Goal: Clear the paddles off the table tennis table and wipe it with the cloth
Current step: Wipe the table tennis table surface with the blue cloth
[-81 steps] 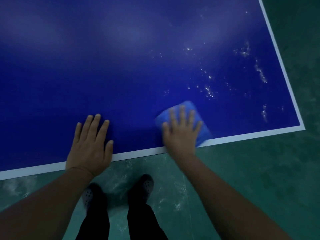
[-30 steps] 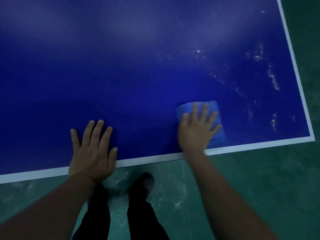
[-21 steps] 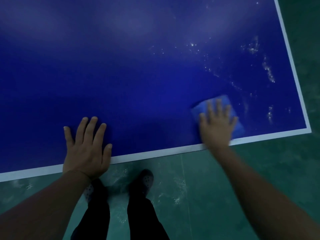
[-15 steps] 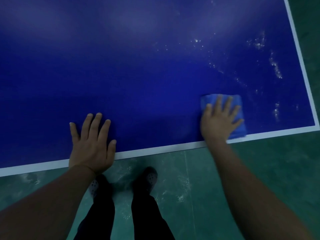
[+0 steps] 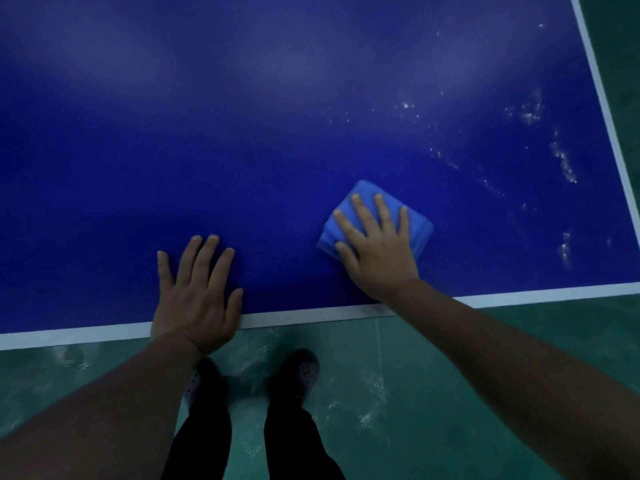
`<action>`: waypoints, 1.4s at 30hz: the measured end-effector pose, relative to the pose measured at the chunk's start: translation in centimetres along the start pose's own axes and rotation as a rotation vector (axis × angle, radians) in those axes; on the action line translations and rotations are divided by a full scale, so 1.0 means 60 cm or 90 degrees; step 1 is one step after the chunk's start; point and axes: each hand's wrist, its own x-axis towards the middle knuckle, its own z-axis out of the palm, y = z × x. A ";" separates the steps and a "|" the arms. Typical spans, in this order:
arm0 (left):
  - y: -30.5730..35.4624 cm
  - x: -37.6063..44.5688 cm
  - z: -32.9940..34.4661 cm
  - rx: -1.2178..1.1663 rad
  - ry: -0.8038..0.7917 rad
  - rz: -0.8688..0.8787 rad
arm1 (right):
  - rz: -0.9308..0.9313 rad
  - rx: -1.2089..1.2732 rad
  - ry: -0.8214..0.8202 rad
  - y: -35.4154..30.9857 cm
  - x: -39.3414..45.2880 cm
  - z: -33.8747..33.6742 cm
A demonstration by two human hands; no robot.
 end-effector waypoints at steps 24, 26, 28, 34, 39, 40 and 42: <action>-0.025 0.448 -0.096 -0.183 0.124 -0.097 | -0.244 -0.025 -0.018 0.063 0.381 -0.058; -0.025 0.478 -0.096 -0.161 0.088 -0.091 | -0.238 -0.021 -0.011 0.077 0.421 -0.066; -0.027 0.493 -0.091 -0.140 0.063 -0.081 | -0.226 -0.016 -0.004 0.090 0.459 -0.071; -0.029 0.506 -0.078 -0.088 0.025 -0.061 | -0.212 -0.009 0.004 0.141 0.611 -0.094; -0.029 0.511 -0.076 -0.073 -0.003 -0.059 | -0.148 -0.023 -0.010 0.199 0.780 -0.129; -0.029 0.510 -0.074 -0.068 -0.007 -0.057 | -0.127 -0.021 -0.008 0.209 0.813 -0.137; -0.033 0.509 -0.072 -0.060 -0.013 -0.054 | -0.075 -0.008 0.002 0.224 0.873 -0.153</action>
